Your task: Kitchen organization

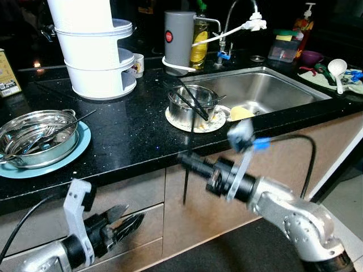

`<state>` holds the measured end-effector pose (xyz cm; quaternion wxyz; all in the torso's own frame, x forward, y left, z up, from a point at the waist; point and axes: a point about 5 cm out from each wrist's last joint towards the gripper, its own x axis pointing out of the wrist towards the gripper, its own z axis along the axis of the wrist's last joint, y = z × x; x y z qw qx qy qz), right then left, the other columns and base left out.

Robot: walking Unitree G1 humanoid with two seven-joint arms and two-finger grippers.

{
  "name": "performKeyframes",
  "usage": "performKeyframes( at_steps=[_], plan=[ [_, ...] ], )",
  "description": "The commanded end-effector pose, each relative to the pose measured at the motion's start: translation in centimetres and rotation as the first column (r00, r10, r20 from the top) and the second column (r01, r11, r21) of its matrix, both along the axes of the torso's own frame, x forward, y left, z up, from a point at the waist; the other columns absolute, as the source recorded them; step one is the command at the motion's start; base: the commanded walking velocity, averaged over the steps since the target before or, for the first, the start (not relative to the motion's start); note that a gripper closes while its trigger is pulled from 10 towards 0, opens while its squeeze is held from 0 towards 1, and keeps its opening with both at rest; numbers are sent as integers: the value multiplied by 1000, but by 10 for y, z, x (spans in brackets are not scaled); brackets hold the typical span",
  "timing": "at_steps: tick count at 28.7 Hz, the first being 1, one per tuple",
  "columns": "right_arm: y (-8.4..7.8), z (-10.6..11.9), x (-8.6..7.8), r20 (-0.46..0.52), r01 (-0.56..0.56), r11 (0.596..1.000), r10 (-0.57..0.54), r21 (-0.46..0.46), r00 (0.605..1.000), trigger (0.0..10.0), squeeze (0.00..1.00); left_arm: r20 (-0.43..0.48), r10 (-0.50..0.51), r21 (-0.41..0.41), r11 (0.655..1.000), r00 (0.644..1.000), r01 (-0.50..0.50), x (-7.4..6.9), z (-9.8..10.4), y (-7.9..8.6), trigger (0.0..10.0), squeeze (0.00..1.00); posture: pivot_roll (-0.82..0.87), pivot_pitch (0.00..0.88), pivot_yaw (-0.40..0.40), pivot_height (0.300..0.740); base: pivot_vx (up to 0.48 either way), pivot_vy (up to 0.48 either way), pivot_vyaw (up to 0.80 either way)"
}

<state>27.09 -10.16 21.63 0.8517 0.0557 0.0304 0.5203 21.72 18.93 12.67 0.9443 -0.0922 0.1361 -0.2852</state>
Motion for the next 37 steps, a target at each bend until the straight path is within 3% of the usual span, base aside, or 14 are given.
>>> performKeyframes(
  at_steps=[1,2,3,6,14,19,20,21,22,23,26,27,33,37],
  plan=[
    [5,-8,-7,-2,-50,996,50,-75,999,0,0,-30,42,129,991,999,-38,-1,-15,9,10000,0,-56,44,-32,740,0,0,0],
    [7,-19,-11,-5,-72,987,73,-145,997,0,0,-47,94,252,964,994,-79,1,-29,15,10000,0,-58,40,-31,740,0,0,0],
    [7,-19,-11,-5,-72,987,73,-145,997,0,0,-47,94,252,964,994,-79,1,-29,15,10000,0,-58,40,-31,740,0,0,0],
    [10,-40,-14,-1,-88,960,90,-264,996,0,0,-46,177,407,902,983,-143,6,-49,19,10000,0,-55,37,-32,740,0,0,0],
    [1,-91,-15,-19,-85,855,87,-512,996,0,0,-65,152,513,853,986,-97,6,-77,4,10000,0,-58,43,-23,740,0,0,0],
    [1,-106,-17,-44,-75,852,61,-518,997,0,0,-100,93,536,844,991,-25,3,-88,-3,10000,0,-60,43,-23,740,0,0,0],
    [2,-121,-20,-62,-84,829,60,-552,996,0,0,-114,72,566,825,991,5,3,-98,-7,10000,0,-61,46,-20,740,0,0,0],
    [1,-156,-29,-107,-124,745,72,-655,992,0,0,-107,55,674,738,993,32,2,-112,-11,10000,0,-62,45,-19,740,0,0,0],
    [1,-156,-29,-107,-124,745,72,-655,992,0,0,-107,55,674,738,993,32,2,-112,-11,10000,0,-62,45,-19,740,0,0,0],
    [-1,-167,-33,-124,-140,714,76,-686,989,0,0,-93,39,718,694,995,40,2,-115,-11,10000,0,-62,45,-19,740,0,0,0],
    [-3,-178,-36,-141,-148,688,67,-710,988,0,0,-82,36,738,674,996,36,2,-116,-11,10000,0,-61,48,-24,740,0,0,0],
    [-6,-190,-38,-163,-141,670,30,-729,986,0,0,-70,6,766,641,997,50,1,-117,-13,10000,0,-60,48,-25,740,0,0,0],
    [-21,-231,-50,-233,-108,627,-121,-771,965,0,0,-85,-41,757,647,996,91,-4,-127,-30,10000,0,-59,49,-30,740,0,0,0],
    [-21,-257,-57,-305,-25,670,-304,-742,902,0,0,-169,50,731,676,984,91,-9,-156,-38,10000,0,-60,51,-40,740,0,0,0]
  ],
)
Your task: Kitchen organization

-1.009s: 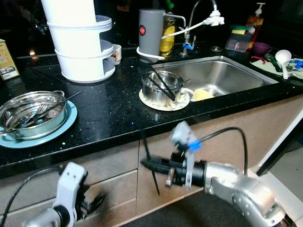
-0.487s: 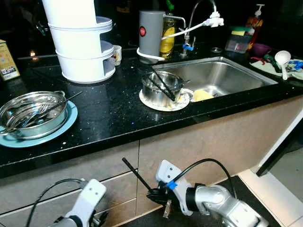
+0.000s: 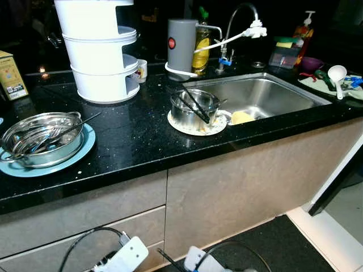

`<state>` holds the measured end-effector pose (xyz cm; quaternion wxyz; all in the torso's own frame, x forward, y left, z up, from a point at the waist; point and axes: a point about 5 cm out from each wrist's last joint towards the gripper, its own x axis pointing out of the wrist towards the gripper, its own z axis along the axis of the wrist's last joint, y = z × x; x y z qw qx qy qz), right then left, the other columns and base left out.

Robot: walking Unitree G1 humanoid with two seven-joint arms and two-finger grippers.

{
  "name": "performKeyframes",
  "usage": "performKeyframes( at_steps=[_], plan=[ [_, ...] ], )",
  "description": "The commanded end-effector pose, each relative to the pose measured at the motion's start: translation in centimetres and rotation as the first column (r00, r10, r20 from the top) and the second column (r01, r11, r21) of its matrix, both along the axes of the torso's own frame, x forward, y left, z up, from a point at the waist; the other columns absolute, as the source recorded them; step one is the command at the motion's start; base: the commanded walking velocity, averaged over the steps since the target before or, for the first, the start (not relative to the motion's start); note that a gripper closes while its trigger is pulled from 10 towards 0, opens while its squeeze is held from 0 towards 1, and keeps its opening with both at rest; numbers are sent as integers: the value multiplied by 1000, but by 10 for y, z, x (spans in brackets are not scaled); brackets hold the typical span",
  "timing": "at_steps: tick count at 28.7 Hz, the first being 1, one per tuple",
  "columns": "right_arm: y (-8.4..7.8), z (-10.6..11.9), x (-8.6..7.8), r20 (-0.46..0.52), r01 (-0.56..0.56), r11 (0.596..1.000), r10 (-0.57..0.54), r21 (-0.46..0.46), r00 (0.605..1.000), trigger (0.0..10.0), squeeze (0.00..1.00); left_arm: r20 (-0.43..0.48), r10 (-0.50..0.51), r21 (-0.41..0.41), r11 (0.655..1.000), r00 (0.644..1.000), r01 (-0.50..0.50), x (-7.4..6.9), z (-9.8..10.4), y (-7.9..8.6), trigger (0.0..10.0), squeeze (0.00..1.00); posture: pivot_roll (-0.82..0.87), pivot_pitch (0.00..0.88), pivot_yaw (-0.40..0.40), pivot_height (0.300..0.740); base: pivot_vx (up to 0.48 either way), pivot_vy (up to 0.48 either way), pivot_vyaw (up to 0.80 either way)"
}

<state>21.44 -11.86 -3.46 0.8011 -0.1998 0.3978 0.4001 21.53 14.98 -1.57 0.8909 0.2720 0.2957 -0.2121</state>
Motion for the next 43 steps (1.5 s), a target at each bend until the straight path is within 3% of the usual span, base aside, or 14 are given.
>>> performKeyframes(
  at_steps=[1,4,9,11,12,14,15,16,20,25,30,34,38,43],
  plan=[
    [-3,-12,-3,-32,127,992,-126,22,992,0,0,-85,25,21,1000,996,-23,-11,-22,-1,10000,0,-60,51,-40,740,0,0,0],
    [1,-21,-8,-64,204,979,-201,30,977,0,0,-136,67,57,997,988,-60,-16,-35,3,10000,0,-65,54,-39,740,0,0,0],
    [0,-28,-6,-92,440,895,-433,77,897,0,0,-197,244,55,970,950,-237,-19,-49,15,10000,0,-55,60,-41,740,0,0,0],
    [-4,-28,-1,-112,601,789,-590,131,799,0,0,-168,338,42,941,926,-336,-19,-51,22,10000,0,-55,64,-40,740,0,0,0],
    [-4,-28,-1,-112,601,789,-590,131,799,0,0,-168,338,42,941,926,-336,-19,-51,22,10000,0,-55,64,-40,740,0,0,0],
    [-6,-27,2,-134,681,711,-668,174,732,0,0,-162,404,-47,908,900,-416,-18,-51,23,10000,0,-55,66,-40,740,0,0,0],
    [-6,-27,2,-134,681,711,-668,174,732,0,0,-162,404,-47,908,900,-416,-18,-51,23,10000,0,-55,66,-40,740,0,0,0],
    [-8,-28,1,-138,693,699,-680,174,720,10000,0,-150,423,-85,895,894,-438,-17,-50,24,10000,0,-55,66,-40,740,0,0,0],
    [-11,-31,-2,-146,717,675,-703,170,696,10000,0,-138,456,-141,870,879,-473,-14,-48,28,10000,0,-49,75,-38,740,0,0,0],
    [-19,-34,-4,-180,798,565,-780,207,599,10000,0,-138,422,-127,890,896,-439,-16,-52,29,10000,0,-43,84,-23,740,0,0,0],
    [-26,-36,-8,-160,811,549,-798,205,581,10000,0,-52,417,-204,885,907,-418,-10,-45,24,10000,0,-33,103,-20,740,0,0,0],
    [-28,-36,-9,-167,831,511,-819,220,549,10000,0,38,492,-242,849,870,-470,-4,-36,30,10000,43,-21,112,-33,740,0,0,0],
    [-26,-35,-8,-158,826,505,-820,252,550,10000,0,39,505,-264,837,862,-479,-6,-36,37,10000,0,-14,113,-39,740,0,0,0],
    [-23,-37,-12,-131,796,557,-794,235,594,10000,0,3,481,-295,838,877,-459,-9,-38,36,10000,0,-5,123,-45,740,0,0,0]
  ],
)
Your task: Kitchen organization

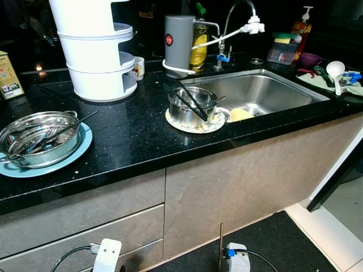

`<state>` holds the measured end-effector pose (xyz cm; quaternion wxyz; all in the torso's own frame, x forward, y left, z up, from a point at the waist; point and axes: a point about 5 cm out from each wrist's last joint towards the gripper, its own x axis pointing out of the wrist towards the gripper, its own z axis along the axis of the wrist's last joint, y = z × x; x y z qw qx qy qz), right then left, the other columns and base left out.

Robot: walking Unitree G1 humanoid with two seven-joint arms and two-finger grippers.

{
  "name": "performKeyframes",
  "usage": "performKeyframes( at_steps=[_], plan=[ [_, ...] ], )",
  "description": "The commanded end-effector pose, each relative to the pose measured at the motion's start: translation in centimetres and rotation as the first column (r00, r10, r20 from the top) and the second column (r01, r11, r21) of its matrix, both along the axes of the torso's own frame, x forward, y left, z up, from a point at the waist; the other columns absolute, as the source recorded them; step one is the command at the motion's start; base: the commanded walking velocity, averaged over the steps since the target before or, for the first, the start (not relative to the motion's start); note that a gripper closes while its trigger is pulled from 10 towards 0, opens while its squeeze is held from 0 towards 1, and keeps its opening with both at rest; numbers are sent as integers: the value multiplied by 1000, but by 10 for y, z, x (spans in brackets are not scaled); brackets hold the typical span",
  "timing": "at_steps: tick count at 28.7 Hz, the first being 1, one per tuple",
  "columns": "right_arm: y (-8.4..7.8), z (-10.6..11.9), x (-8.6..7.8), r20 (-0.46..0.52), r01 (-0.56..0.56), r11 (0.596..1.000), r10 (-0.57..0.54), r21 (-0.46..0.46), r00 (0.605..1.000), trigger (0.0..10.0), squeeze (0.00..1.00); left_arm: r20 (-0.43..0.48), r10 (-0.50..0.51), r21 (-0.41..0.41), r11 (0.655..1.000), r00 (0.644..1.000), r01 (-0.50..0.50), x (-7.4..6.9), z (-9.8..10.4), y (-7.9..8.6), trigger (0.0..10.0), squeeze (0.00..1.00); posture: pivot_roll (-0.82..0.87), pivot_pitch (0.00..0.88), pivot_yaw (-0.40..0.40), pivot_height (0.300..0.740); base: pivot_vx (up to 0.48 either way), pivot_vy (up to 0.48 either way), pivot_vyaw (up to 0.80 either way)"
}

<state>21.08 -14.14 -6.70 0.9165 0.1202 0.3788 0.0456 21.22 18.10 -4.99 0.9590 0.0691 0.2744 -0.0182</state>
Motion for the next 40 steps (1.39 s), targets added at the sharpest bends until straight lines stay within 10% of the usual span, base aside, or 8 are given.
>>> performKeyframes(
  at_steps=[1,32,40],
  plan=[
    [0,-5,-8,-24,-11,1000,11,-11,1000,10000,0,-22,5,-1,1000,1000,-5,-6,-4,5,10000,0,-5,123,-45,740,0,0,0],
    [-14,-15,-27,-67,-34,993,27,-117,997,10000,0,-133,41,-96,994,990,-54,-22,-19,-2,10000,0,-36,60,-51,740,0,0,0],
    [-17,-15,-27,-63,33,992,-41,-124,997,10000,0,-179,23,-8,1000,984,-24,-21,-22,2,10000,0,-42,56,-39,740,0,0,0]
  ],
)
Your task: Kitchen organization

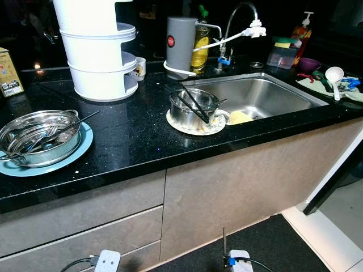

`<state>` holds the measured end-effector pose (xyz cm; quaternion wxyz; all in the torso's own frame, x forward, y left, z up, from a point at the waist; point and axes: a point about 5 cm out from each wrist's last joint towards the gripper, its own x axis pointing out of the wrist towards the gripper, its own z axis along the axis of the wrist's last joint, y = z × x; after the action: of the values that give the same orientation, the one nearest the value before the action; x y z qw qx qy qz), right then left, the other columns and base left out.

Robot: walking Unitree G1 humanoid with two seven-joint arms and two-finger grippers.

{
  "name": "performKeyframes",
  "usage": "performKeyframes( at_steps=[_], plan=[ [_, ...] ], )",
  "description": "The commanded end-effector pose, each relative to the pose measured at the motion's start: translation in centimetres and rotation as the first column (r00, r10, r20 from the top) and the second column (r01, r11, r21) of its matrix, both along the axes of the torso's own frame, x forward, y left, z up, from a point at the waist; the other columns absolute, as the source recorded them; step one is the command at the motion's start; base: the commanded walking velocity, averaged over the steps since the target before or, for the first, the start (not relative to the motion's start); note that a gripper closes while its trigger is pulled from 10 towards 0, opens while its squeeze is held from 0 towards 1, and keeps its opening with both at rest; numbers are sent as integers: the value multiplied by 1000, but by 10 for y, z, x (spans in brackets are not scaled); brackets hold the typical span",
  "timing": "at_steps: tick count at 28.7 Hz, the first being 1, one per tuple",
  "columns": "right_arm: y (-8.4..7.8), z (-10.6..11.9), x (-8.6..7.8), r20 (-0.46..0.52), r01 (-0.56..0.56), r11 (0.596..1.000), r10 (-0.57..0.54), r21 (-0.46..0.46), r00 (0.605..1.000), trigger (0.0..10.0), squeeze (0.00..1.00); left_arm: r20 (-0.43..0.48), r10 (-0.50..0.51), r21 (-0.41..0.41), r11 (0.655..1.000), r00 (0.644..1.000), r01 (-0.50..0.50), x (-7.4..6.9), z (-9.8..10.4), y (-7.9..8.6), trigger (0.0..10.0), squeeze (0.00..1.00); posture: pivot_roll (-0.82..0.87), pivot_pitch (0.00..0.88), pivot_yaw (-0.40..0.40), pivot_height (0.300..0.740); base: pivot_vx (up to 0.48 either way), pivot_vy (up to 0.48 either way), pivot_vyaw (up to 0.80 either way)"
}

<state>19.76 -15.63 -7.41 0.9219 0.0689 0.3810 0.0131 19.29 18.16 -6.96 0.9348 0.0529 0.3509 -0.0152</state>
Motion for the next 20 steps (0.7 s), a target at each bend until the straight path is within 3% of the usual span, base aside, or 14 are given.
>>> performKeyframes(
  at_steps=[1,6,15,20],
  plan=[
    [-3,-8,-13,-58,30,1000,-30,2,998,10000,0,-3,7,8,1000,1000,-7,0,0,2,10000,0,-42,56,-39,740,0,0,0],
    [-3,-6,-10,-54,-17,1000,16,-16,998,10000,0,37,-38,50,998,999,36,4,3,2,10000,0,-50,64,-44,740,0,0,0],
    [1,-2,-3,-9,-63,998,63,-24,998,10000,0,149,-16,42,999,989,10,9,13,4,10000,0,-39,84,-26,740,0,0,0],
    [4,0,-2,24,-86,996,87,-15,996,10000,0,145,-32,42,999,989,27,5,12,7,10000,0,-46,98,-17,740,0,0,0]
  ],
)
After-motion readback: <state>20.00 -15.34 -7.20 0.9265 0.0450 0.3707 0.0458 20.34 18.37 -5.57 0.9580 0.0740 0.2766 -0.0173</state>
